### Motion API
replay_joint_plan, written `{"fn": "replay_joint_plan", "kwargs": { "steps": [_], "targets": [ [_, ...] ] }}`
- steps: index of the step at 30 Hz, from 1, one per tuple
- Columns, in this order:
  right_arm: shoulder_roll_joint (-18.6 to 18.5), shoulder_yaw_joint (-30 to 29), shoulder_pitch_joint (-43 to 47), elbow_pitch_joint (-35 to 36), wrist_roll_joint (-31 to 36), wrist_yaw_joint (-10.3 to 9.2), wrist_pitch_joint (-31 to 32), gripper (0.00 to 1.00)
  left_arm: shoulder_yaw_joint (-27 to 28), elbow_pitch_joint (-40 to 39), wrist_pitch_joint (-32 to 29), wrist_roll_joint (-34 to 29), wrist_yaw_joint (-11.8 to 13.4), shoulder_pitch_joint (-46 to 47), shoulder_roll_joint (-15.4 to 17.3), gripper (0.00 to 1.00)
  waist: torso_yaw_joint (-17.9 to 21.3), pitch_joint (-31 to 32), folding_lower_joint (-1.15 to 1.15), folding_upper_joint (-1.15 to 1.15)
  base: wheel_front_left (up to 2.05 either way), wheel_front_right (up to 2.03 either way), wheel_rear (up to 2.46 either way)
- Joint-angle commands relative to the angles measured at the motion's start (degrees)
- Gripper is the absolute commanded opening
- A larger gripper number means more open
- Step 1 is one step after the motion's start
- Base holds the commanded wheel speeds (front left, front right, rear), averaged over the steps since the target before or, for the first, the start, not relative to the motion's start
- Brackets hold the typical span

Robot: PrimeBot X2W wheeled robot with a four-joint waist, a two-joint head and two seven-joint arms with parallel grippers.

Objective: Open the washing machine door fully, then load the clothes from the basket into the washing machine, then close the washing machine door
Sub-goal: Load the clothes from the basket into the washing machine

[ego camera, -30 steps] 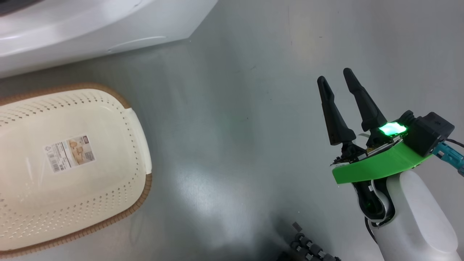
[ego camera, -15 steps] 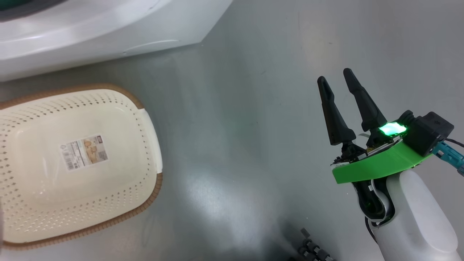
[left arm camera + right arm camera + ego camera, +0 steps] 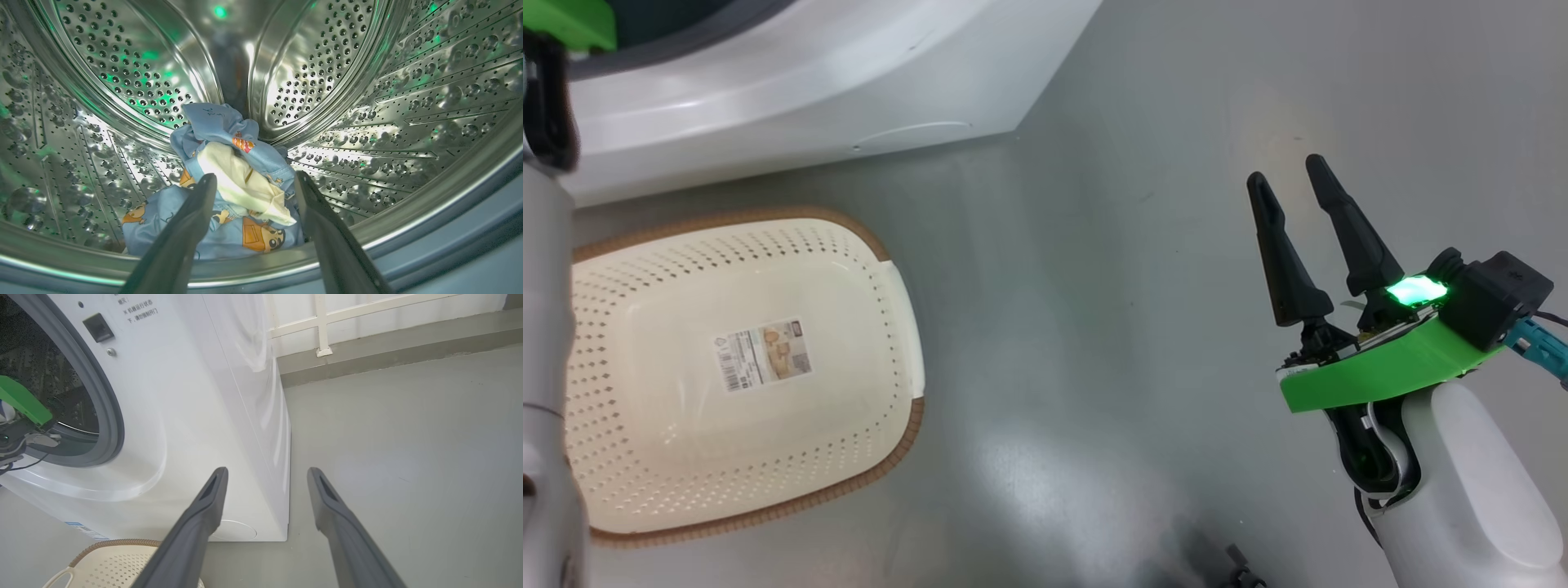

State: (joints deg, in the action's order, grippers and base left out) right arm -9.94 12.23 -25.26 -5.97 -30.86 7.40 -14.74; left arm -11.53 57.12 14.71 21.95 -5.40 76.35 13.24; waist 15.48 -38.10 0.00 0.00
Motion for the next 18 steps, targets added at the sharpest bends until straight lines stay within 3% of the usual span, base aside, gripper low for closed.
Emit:
{"fn": "replay_joint_plan", "kwargs": {
  "steps": [1,18],
  "targets": [
    [-0.67,0.71,1.42,1.05,0.17,0.09,-0.26,1.0,0.52,-2.61,0.29,-0.86,-0.6,-1.93,2.12,1.0,-1.1,1.21,0.0,0.0,0.0,0.0,0.0],
    [-1.94,-0.28,3.1,0.32,0.15,0.09,-0.26,1.0,3.54,-19.06,0.29,-1.73,-0.93,-23.42,0.49,1.0,-4.85,7.1,0.0,0.0,0.0,0.0,0.0]
  ]
}}
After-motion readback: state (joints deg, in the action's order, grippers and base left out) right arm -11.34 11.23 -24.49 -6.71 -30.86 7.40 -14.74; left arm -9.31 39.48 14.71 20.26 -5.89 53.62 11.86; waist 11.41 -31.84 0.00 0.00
